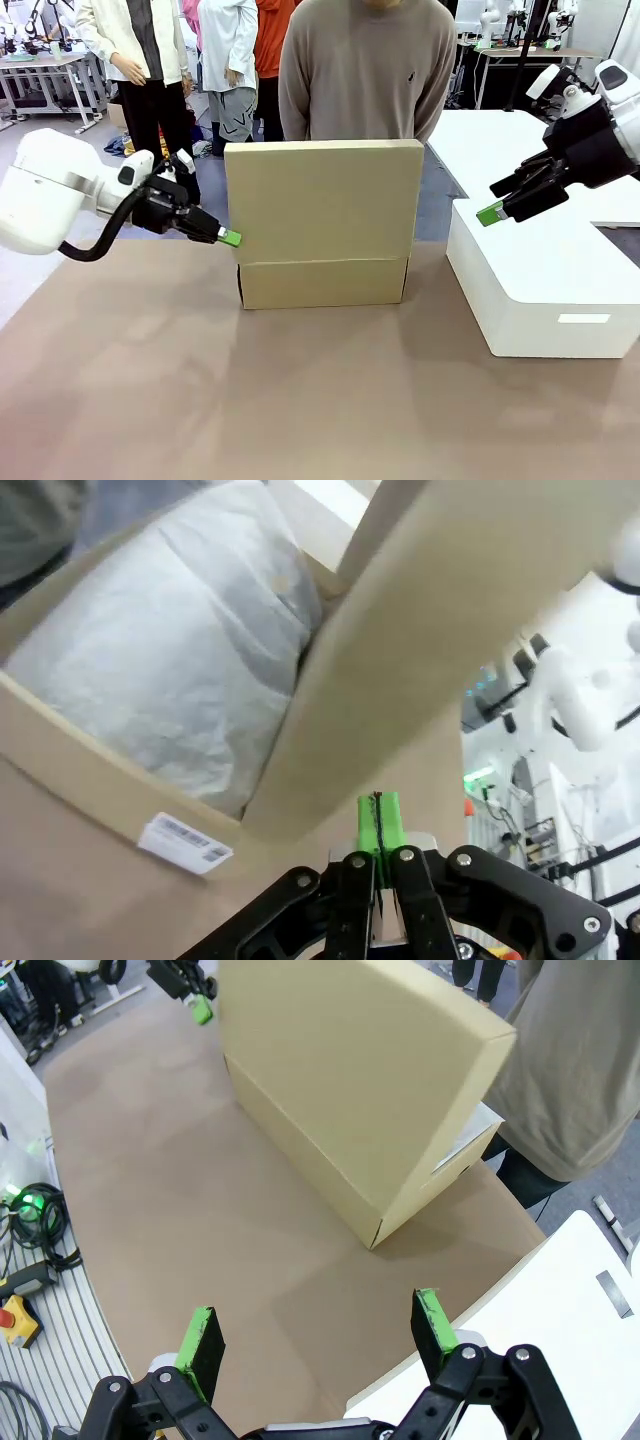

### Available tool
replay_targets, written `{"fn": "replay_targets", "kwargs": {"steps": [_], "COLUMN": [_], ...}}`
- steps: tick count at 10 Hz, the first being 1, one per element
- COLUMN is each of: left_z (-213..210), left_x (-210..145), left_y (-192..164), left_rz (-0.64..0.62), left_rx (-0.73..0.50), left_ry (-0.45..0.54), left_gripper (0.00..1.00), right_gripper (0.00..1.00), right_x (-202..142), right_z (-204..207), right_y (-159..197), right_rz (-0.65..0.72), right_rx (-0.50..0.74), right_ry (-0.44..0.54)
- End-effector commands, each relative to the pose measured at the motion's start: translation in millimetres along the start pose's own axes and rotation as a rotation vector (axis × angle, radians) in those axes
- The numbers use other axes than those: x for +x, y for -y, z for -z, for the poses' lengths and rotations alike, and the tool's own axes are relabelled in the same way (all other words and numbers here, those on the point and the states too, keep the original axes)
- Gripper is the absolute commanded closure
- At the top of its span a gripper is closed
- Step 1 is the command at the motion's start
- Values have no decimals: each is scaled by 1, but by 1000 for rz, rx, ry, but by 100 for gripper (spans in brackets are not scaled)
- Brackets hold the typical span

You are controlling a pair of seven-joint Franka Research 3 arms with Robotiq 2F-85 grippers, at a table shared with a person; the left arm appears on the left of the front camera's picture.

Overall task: Pack the shoes into the box.
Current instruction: Close the Shoes Box.

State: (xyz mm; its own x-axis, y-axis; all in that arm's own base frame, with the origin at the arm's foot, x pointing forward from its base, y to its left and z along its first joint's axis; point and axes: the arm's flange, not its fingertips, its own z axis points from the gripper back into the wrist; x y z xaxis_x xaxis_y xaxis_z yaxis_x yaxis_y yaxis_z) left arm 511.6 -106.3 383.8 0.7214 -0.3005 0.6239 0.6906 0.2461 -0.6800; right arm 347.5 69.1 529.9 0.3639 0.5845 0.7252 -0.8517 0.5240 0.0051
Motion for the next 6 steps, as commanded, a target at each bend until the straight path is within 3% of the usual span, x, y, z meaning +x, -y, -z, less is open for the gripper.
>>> {"fn": "replay_targets", "kwargs": {"steps": [1,4,6], "left_z": [-8,-31,-22], "left_x": [5,25,17], "left_y": [12,3,9], "left_rz": [-20,-76,-1], "left_rx": [117,229,168], "left_ry": [-12,-35,4], "left_gripper": [100,100,100], "right_gripper": [0,0,0], "right_x": [0,0,0], "right_z": [1,1,1], "right_y": [3,3,3], "right_rz": [-17,-17,-17], "right_rx": [17,17,17], "right_ry": [23,23,23]}}
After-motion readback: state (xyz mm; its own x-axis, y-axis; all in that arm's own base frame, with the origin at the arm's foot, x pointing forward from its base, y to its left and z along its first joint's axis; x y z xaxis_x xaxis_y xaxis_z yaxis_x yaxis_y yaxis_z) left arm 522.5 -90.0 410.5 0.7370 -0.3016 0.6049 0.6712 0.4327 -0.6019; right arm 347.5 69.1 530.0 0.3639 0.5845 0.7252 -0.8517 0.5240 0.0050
